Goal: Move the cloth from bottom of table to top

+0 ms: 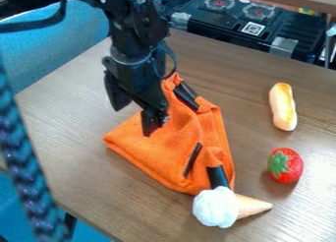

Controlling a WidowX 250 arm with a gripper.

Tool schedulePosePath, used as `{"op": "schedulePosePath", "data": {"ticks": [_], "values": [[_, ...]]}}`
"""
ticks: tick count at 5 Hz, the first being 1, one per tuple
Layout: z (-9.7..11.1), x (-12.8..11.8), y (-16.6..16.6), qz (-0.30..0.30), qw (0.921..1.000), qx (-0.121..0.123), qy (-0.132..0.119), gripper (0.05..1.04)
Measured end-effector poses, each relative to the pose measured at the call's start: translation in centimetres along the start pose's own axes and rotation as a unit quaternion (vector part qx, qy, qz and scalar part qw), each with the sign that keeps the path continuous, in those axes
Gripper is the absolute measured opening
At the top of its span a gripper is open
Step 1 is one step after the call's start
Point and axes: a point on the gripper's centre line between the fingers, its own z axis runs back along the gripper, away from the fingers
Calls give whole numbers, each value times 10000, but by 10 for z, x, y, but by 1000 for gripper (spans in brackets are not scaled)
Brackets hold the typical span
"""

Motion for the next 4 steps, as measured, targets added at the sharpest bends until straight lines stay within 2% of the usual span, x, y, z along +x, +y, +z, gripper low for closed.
{"op": "schedulePosePath", "data": {"ticks": [1, 2, 3, 4], "values": [[-1, 10, -9, 99, 9987, -423, -284, 1001], [0, 19, -11, 201, 9955, -695, -607, 1001], [-7, 24, -11, 350, 9944, -660, -743, 1001], [-26, 22, -18, 297, 9963, -564, -569, 1001]]}}
